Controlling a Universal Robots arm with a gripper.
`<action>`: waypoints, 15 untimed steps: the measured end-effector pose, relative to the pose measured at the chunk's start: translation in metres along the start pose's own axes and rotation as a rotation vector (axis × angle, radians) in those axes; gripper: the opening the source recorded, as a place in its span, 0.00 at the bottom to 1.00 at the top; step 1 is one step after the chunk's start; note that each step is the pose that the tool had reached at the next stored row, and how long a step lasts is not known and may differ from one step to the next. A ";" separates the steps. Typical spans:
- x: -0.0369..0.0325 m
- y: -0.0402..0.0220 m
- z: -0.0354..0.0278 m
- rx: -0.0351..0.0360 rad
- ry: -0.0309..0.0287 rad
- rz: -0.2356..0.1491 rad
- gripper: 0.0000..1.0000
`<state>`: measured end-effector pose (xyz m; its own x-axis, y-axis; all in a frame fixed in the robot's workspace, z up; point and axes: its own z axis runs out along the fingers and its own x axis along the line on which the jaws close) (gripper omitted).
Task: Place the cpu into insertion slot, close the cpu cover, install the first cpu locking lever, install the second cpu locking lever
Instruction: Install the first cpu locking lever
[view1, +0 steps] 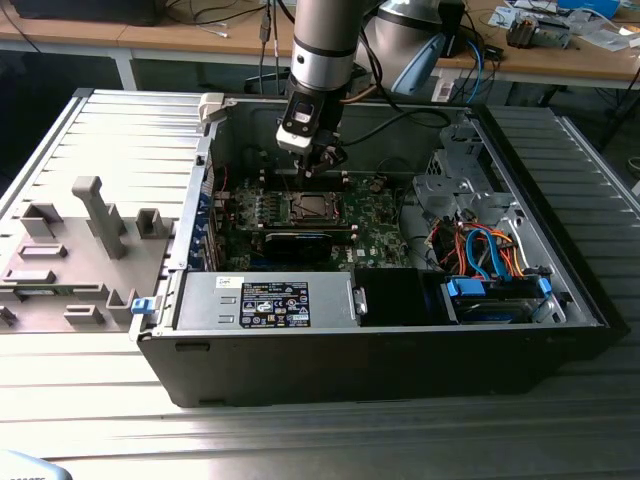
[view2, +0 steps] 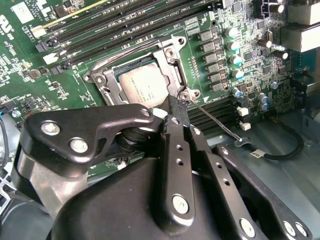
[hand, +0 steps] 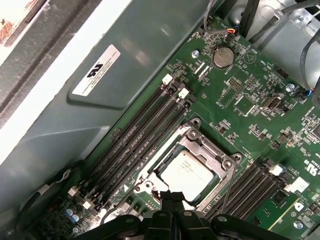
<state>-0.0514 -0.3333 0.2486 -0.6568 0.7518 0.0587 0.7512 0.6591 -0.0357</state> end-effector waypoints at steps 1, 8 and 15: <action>0.0000 0.0000 0.0000 0.0000 -0.0001 -0.001 0.11; 0.0000 0.0000 0.0000 0.0008 -0.0005 -0.014 0.11; 0.0000 0.0000 0.0000 0.0016 -0.0010 -0.027 0.11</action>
<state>-0.0514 -0.3333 0.2486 -0.6769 0.7337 0.0587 0.7331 0.6792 -0.0357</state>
